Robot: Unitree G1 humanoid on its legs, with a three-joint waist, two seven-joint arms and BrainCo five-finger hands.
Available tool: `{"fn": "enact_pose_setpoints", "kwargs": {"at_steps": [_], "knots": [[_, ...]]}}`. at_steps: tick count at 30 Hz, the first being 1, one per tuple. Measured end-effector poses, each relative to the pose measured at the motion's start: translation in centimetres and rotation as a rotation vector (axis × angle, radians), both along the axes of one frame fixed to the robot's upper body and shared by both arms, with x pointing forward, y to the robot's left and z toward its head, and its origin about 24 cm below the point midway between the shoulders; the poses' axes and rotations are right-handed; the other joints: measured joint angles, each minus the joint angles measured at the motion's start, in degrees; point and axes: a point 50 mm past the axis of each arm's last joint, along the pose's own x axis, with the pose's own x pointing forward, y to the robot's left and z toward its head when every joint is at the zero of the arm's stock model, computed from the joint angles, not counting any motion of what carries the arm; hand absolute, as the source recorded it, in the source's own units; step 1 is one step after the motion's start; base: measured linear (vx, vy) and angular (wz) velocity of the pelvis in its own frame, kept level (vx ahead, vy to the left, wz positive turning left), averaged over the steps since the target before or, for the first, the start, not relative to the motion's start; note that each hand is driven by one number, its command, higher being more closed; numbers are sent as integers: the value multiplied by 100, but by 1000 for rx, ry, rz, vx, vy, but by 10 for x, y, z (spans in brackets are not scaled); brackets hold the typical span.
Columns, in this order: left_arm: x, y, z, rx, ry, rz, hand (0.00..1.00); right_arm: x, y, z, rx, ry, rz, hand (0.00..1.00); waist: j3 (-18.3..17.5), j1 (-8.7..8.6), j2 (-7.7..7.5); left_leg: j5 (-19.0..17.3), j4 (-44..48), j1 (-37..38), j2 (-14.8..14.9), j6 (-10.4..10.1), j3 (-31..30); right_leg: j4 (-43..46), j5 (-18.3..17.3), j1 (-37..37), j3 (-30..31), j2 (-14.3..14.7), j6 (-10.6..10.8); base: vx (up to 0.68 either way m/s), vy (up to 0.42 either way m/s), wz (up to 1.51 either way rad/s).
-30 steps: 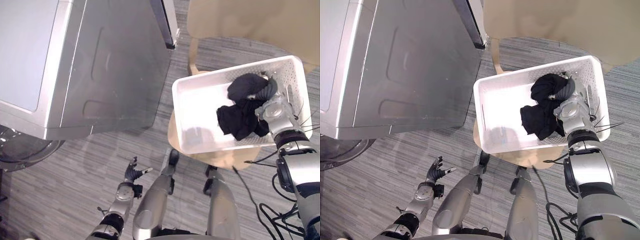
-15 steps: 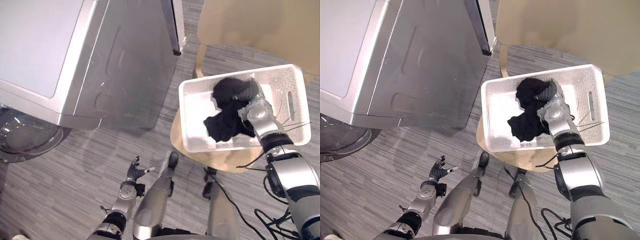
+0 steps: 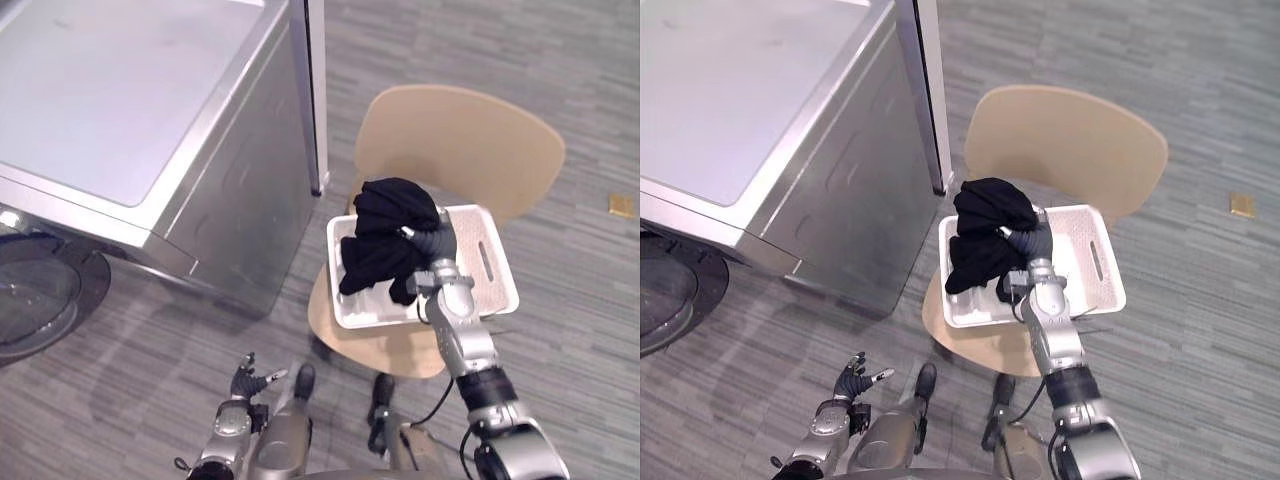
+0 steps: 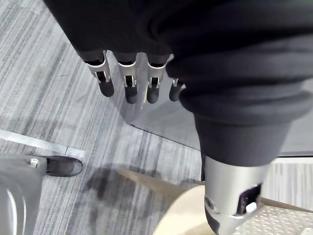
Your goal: Pick up the laundry basket with both hands and put the clothes into the washing machine.
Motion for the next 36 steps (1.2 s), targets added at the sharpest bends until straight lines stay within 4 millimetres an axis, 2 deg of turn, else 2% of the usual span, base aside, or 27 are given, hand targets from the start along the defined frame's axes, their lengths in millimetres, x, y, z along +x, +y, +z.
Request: {"fn": "enact_pose_setpoints", "kwargs": {"at_steps": [2, 4, 5, 6, 7, 8, 9, 10, 11, 12, 14, 15, 16, 17, 18, 19, 20, 21, 22, 23, 24, 25, 26, 28, 30, 33, 36], "knots": [[-8, 4, -1, 8, 8, 13, 0, -10, 20, 9, 48, -58, 83, 100, -128, -7, -80, -35, -40, 130, 43, 41, 99, 50, 15, 18, 151, 41, -26, -49, 3, -31], [-5, 2, 0, 3, -6, 13, 0, -16, 24, 16, 57, -110, 114, 100, -128, -19, -93, -93, 221, 47, 34, 89, 29, 433, -158, -23, 189, 12, 24, -96, -20, 19], [-1, 2, 4, 2, -27, 11, 0, -19, 26, 17, 60, -120, 119, 100, -128, -8, -86, -139, 369, -1, 37, 113, -80, 658, -316, -24, 272, 22, 145, -99, -39, 60], [3, 4, 7, 7, -51, 12, 0, -21, 27, 19, 63, -132, 125, 100, -126, -37, -81, -140, 485, -79, 48, 112, -220, 1276, -658, -154, 518, 11, 141, -76, -52, 100], [7, 7, 12, 20, -81, 15, 0, -23, 29, 20, 65, -146, 131, 100, -149, -58, -119, -119, 635, -198, 7, 82, -434, 2257, -1160, -295, 722, -48, 90, -43, -72, 105], [9, 8, 14, 29, -94, 18, 0, -24, 30, 21, 63, -152, 136, 100, -162, -51, -140, -113, 727, -228, -24, 71, -536, 2627, -1345, -292, 794, -78, 150, -21, -127, 125], [12, 10, 18, 37, -118, 19, 0, -24, 35, 22, 45, -165, 154, 100, -225, 19, -238, -59, 938, -489, -120, -14, -694, 3013, -1669, -218, 1092, -110, 271, -26, -150, 93], [13, 11, 20, 42, -130, 22, 0, -24, 38, 24, 34, -173, 165, 100, -246, 34, -272, -27, 1013, -618, -175, -65, -764, 2941, -1812, -179, 1211, -110, 284, -91, -216, 104], [15, 13, 26, 49, -163, 35, 0, -22, 49, 29, 3, -194, 203, 100, -252, 72, -282, 61, 1055, -835, -236, -189, -921, 2655, -2081, -144, 1365, -48, 197, -242, -309, 67], [19, 8, 32, 37, -203, 46, 0, -18, 58, 31, -57, -207, 254, 100, -202, 210, -75, 247, 904, -976, -84, -365, -1107, 2263, -2198, -94, 1225, 129, -1, -275, -311, 62], [17, -7, 36, -3, -237, 42, 0, -16, 58, 24, -113, -186, 273, 100, -197, 293, 243, 474, 486, -984, 192, -393, -1327, 2179, -2067, -125, 923, 377, -132, -275, -239, 52], [17, -12, 38, -14, -250, 32, 0, -15, 56, 23, -130, -183, 273, 100, -195, 302, 308, 498, 365, -992, 266, -337, -1349, 2239, -2059, -167, 810, 443, -152, -356, -292, 79], [21, -19, 45, -38, -290, 14, 0, -11, 52, 21, -188, -175, 257, 100, -180, 292, 364, 227, -123, -961, 478, 56, -1071, 2137, -1929, -221, 579, 499, -340, -298, -207, 76], [24, -23, 49, -48, -310, -1, 0, -10, 51, 21, -203, -175, 254, 100, -184, 295, 342, -5, -264, -983, 532, 360, -755, 1951, -1798, -222, 444, 448, -409, -325, -219, 124], [35, -36, 61, -68, -368, -54, 0, -2, 47, 25, -267, -183, 241, 100, -170, 220, 313, 44, 17, -1287, 494, 314, 174, 1598, -1538, -229, 84, 247, -508, -180, -75, 106], [38, -40, 66, -76, -394, -73, 0, 1, 47, 25, -280, -178, 239, 100, -162, 159, 295, 97, 227, -1349, 433, 286, 398, 1519, -1457, -243, -34, 134, -488, -207, -110, 133], [43, -47, 80, -93, -465, -100, 0, 5, 46, 24, -293, -162, 226, 100, -160, 75, 283, 105, 794, -1354, 266, 277, 828, 1340, -1280, -256, -222, -80, -475, -195, -75, 105], [46, -49, 94, -104, -543, -105, 0, 5, 47, 22, -310, -154, 225, 100, -177, 15, 313, 64, 1230, -1200, 256, 263, 1047, 1160, -1134, -213, -376, -167, -464, -187, -66, 94], [48, -49, 100, -106, -574, -106, 0, 5, 48, 22, -318, -154, 224, 100, -192, 6, 343, 63, 1348, -1102, 277, 263, 1097, 1069, -1072, -182, -427, -173, -460, -148, -34, 65], [51, -50, 113, -110, -647, -110, 0, 4, 52, 22, -335, -158, 239, 100, -233, 7, 404, 66, 1329, -666, 346, 260, 1186, 842, -934, -93, -545, -140, -434, -98, 7, 47], [53, -52, 118, -114, -676, -119, 0, 3, 53, 21, -343, -159, 245, 100, -263, -4, 451, 67, 1028, -321, 384, 209, 1185, 746, -875, -34, -617, -96, -404, -85, 47, 67], [56, -59, 125, -117, -714, -157, 0, 3, 54, 21, -351, -162, 247, 100, -335, -23, 553, 118, 231, 119, 463, 41, 1111, 633, -815, 13, -821, 1, -344, -53, 75, 60], [58, -62, 129, -111, -730, -176, 0, 3, 53, 22, -355, -164, 243, 100, -347, -21, 571, 142, 64, 166, 488, -13, 1061, 619, -795, 12, -901, 26, -331, -55, 108, 73], [66, -74, 142, -65, -790, -281, 0, 3, 57, 22, -356, -168, 249, 100, -390, 16, 525, 136, -211, 186, 528, -65, 894, 596, -712, 18, -1158, 23, -243, -66, 139, 61], [67, -76, 147, -27, -816, -330, 0, 0, 69, 21, -354, -173, 298, 100, -447, 17, 426, 201, -294, 191, 433, -151, 818, 570, -662, 49, -1172, -66, -165, -37, 130, 38], [72, -79, 153, 18, -845, -376, 0, -9, 92, 18, -355, -183, 396, 100, -614, 21, 333, 216, -294, 236, 281, -138, 706, 385, -544, 227, -1174, -130, -32, -43, 128, 25], [79, -87, 163, 28, -889, -419, 0, -14, 112, 23, -345, -209, 470, 100, -736, 33, 321, 271, -300, 245, 212, -77, 673, 181, -392, 352, -1178, -145, -18, -51, 61, 15]]}}
